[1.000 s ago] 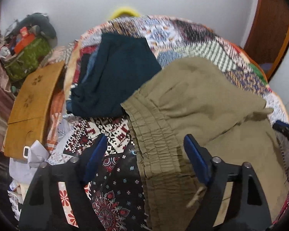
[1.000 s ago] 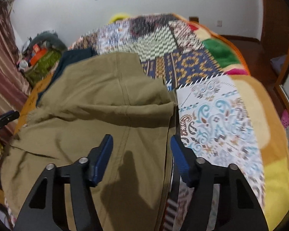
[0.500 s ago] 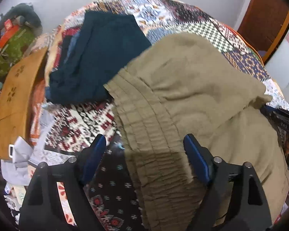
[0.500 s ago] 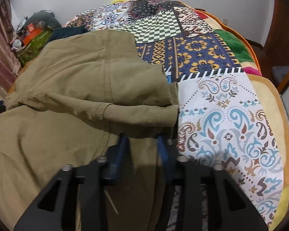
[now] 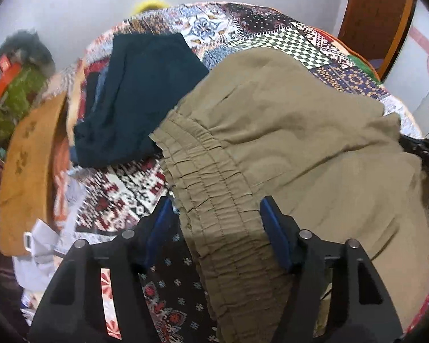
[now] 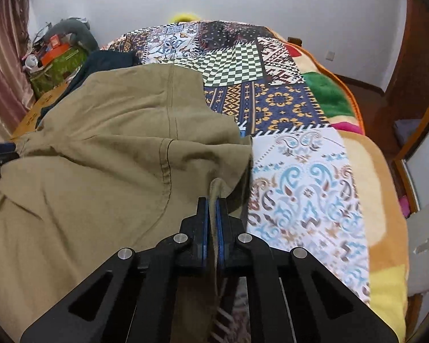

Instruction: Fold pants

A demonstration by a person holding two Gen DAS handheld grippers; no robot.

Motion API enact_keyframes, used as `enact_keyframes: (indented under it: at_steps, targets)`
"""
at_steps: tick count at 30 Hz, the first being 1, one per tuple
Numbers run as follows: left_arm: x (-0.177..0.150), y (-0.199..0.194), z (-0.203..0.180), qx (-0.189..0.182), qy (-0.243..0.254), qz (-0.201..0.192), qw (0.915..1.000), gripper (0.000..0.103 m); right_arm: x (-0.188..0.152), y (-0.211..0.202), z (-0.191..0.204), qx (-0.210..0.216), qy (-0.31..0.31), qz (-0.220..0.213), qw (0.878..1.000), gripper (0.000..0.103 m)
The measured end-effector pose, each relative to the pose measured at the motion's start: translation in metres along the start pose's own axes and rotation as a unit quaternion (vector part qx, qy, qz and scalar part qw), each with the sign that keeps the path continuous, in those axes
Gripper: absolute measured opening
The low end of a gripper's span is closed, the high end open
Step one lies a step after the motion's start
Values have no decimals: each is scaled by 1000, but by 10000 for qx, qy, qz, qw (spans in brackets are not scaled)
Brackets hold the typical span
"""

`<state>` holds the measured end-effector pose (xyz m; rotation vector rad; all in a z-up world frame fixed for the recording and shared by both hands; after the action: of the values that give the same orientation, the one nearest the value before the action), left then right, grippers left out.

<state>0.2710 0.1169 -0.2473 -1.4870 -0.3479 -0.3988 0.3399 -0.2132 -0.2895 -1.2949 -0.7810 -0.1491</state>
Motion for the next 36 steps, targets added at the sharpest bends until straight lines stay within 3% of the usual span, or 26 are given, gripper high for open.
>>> enact_keyframes:
  at_steps: [4,9,15,24,27,29,36]
  targets:
    - [-3,8,3,142,-200,-12,9997,69,-7,10,-1,-66,71,141,9999,4]
    - [-6,11,12,-88,-446,4,9990,72,-7,15,-2,-39,276,226,9994,5]
    - [-3,0,10,-151,-371,-72,9992,71,-3,-8,-8,-96,512,-57,9986,7]
    - [17,-28,27,-115,-552,-357,9978,73,24,-33,-4,-123,289,-528,9981,10]
    - [28,-23,36,-14,-607,-335,9976,76,38,-32,-6,11,286,-588,9979,21]
    - [34,-16,40,-27,-668,-252,9974,77,43,-30,-7,76,352,-640,9973,36]
    - [39,23,35,-389,-749,270,9961,77,65,4,-14,239,307,-434,9983,49]
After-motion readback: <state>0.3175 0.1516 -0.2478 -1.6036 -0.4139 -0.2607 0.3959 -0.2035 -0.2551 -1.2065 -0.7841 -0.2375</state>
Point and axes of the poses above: each gripper's, at about its wrist camera, not at the fingertips, and y roughly the way its jaws point, z to its left, x to its top, the point moved 2 cm from there along y, roughly the way its jaws point, and after that the axes turned 2 degrees about z, right-handed, at the moved point
